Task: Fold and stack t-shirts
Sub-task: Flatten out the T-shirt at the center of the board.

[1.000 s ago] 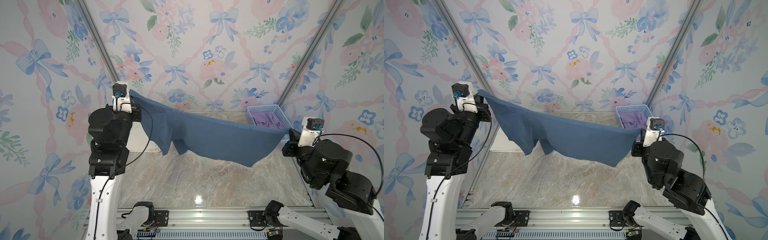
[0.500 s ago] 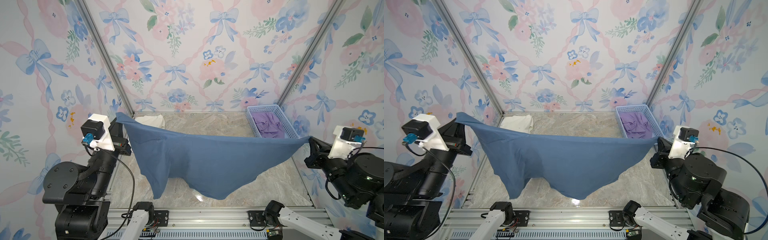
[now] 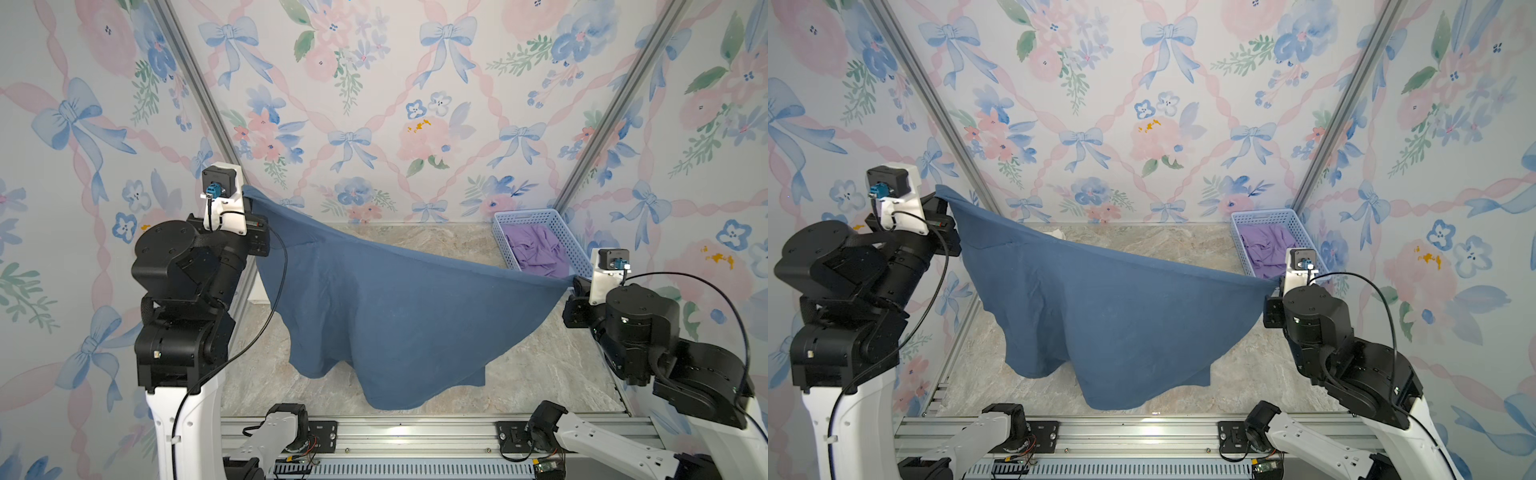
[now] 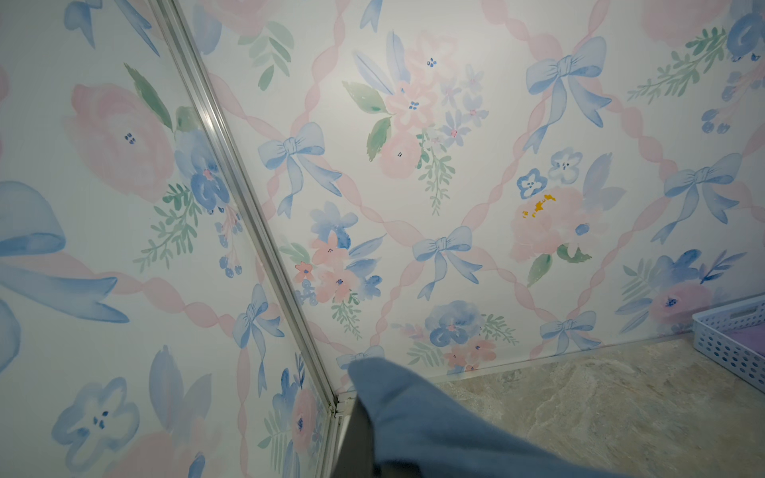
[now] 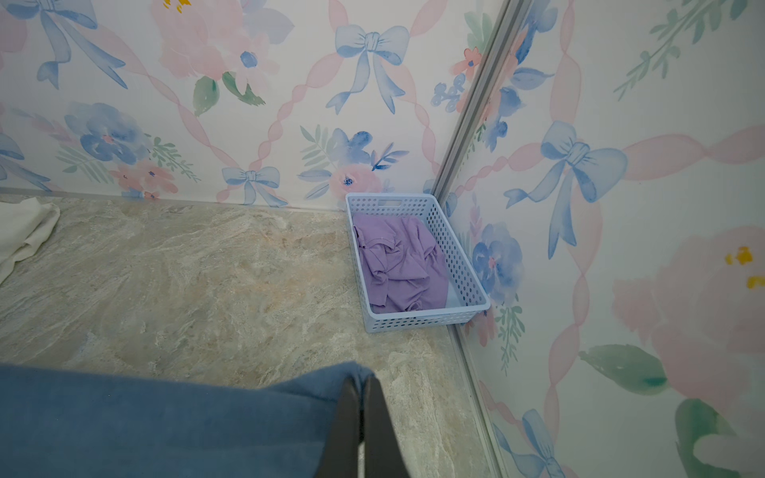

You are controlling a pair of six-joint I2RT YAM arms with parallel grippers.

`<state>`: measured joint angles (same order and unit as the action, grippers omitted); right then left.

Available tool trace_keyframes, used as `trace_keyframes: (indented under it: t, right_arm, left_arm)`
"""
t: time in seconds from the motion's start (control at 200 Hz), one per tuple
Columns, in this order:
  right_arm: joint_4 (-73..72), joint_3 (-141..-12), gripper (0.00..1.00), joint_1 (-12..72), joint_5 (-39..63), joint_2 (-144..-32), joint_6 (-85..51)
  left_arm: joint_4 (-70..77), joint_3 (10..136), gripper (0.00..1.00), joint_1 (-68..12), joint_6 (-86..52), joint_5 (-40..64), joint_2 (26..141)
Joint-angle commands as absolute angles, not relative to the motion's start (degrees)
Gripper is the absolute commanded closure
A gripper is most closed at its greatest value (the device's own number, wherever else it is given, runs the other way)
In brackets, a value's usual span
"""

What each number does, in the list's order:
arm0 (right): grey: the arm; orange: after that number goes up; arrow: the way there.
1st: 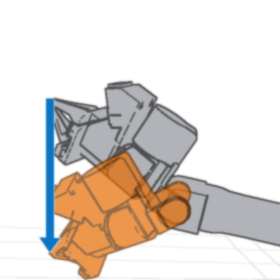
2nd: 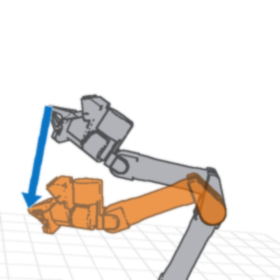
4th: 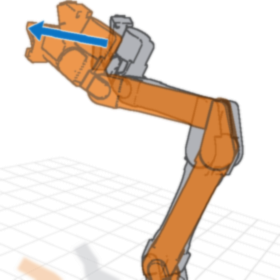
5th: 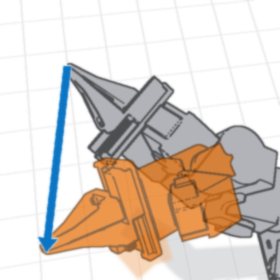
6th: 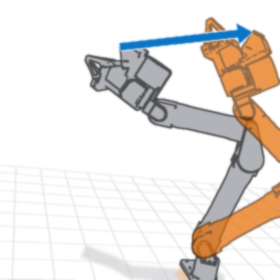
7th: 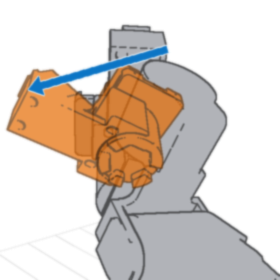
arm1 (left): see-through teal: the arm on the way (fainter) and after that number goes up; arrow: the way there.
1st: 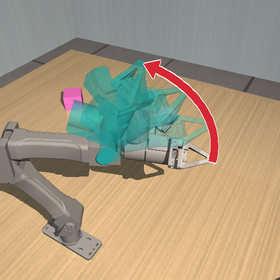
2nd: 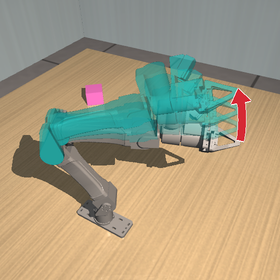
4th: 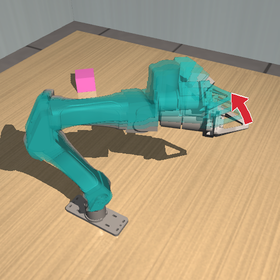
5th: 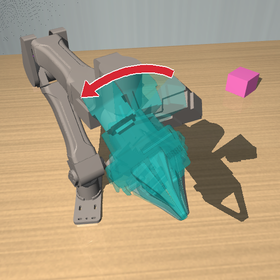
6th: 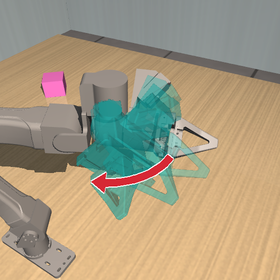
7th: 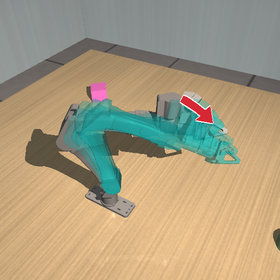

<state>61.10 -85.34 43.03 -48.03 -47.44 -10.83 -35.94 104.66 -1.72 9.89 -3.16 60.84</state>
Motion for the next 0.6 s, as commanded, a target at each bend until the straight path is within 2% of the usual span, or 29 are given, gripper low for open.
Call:
trace_keyframes:
  t: [0.0,0.105,0.24,0.415,0.595]
  right_arm:
    - [53.8,-87.2,1.0,40.3,-50.8,-49.7,-4.8]
    - [51.0,-89.9,1.0,37.0,-49.5,-52.2,-2.0]
    - [49.8,-92.1,1.0,36.9,-50.0,-52.5,0.0]
    - [49.6,-93.2,1.0,36.9,-51.0,-49.5,2.1]
    - [48.0,-94.4,1.0,36.9,-50.9,-44.6,4.7]
  left_arm:
    - [-31.1,107.3,1.0,-1.5,7.9,-3.6,66.7]
    - [-30.3,109.8,1.0,-1.5,8.1,-3.5,71.6]
    - [-28.7,113.3,1.0,-1.5,8.5,-2.9,72.5]
    - [-28.2,117.9,1.0,-1.5,9.5,-4.0,69.4]
    - [-26.9,119.7,1.0,-1.5,10.2,-2.9,61.4]
